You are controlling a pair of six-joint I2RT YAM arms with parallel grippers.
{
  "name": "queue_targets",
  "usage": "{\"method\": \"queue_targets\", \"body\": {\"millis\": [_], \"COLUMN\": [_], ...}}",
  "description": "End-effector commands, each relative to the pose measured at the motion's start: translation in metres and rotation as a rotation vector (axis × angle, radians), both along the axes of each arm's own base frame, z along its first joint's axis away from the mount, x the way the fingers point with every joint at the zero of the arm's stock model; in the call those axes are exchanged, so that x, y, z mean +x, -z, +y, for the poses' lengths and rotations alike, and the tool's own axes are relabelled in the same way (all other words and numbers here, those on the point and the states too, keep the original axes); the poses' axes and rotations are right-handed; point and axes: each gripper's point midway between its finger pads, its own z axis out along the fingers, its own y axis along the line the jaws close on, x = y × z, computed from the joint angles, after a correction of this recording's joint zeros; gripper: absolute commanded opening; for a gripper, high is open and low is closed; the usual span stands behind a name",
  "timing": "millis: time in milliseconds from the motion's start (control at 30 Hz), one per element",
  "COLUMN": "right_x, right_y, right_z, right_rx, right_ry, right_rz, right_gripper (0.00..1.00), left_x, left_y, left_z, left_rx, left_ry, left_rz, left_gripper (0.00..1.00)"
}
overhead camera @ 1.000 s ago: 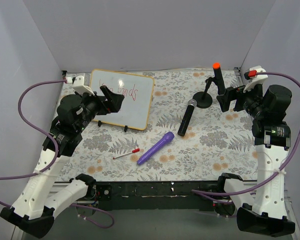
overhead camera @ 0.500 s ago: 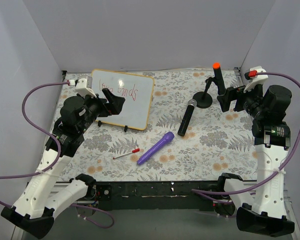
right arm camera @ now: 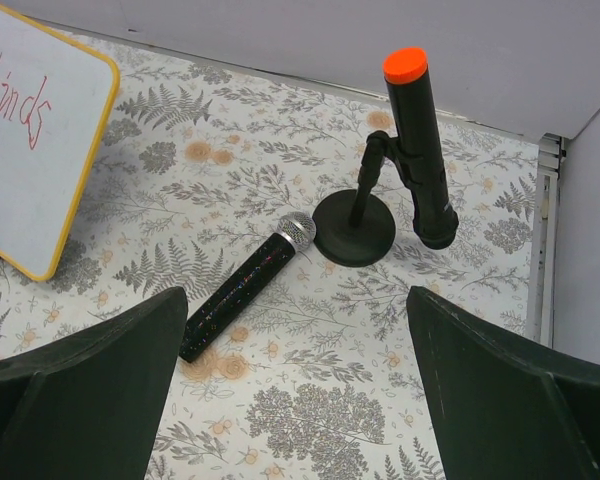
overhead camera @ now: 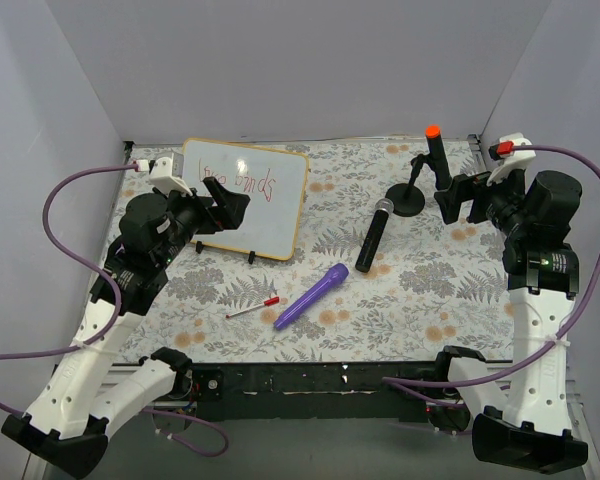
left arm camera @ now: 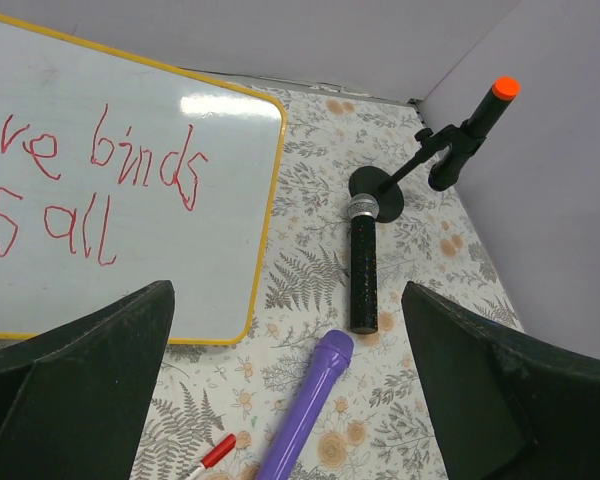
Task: Write a sentence on the whiteboard
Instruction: Reset both arms
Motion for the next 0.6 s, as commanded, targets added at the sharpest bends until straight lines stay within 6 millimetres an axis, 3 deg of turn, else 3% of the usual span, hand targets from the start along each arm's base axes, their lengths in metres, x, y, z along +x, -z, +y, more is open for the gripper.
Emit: {"method": "queue_targets", "body": {"millis": [0, 567], "right_x": [0.0018, 0.0034], "right_y": [-0.0086, -0.0037], "right_z": [-0.0016, -0.002], "right_rx": [0.008, 0.01], "right_ry": [0.009, 0.011], "right_rz": [-0.04, -0.034], "right_gripper": [0.98, 0.98], "left_x": [-0.002, -0.0051], "left_y": [-0.0083, -0.0109], "left_z": [0.0051, 0.0074], "left_rx": [0.003, 0.002], "left_ry": [-0.014, -0.017], "left_rz": [-0.039, -0.045], "left_gripper": [0.98, 0.98]}}
